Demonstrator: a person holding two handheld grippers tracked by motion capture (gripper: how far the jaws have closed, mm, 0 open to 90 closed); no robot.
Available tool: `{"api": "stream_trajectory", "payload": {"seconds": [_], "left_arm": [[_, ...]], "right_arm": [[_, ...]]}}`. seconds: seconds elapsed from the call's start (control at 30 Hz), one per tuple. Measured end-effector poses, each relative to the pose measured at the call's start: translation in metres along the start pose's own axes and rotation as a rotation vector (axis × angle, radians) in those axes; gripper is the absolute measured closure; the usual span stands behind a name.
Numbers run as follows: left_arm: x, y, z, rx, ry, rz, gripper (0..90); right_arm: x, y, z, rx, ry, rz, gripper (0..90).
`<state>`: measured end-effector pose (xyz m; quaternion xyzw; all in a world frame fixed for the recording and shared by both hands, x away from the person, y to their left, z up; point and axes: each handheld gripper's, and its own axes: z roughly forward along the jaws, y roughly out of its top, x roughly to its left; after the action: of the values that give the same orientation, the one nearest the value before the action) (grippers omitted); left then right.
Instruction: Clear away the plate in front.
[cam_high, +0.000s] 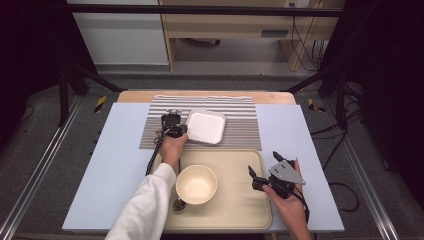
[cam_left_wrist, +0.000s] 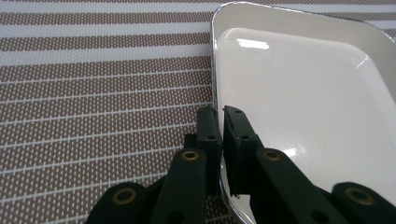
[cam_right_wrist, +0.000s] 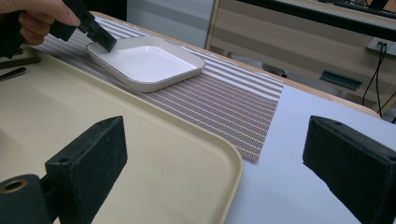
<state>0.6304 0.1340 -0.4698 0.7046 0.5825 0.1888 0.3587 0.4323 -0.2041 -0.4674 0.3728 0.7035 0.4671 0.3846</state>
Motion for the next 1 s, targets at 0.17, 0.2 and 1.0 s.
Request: {"api": "stream_trajectory", "payload": {"seconds": [0.17,0.2,1.0], "left_arm": [[-0.002,0.005,-0.008,-0.023,-0.012,0.002,87.7],[-0.003,0.006,-0.01,-0.025,-0.009,0.008,88.0],[-0.033,0.026,-0.045,-0.124,0.025,0.172,88.9]], "right_arm": [[0.0,0.0,0.0,-0.001,0.0,0.002,6.4],[0.001,0.0,0.0,0.0,0.0,0.002,6.5],[0.001,0.001,0.0,-0.003,-0.006,0.006,6.5]]}}
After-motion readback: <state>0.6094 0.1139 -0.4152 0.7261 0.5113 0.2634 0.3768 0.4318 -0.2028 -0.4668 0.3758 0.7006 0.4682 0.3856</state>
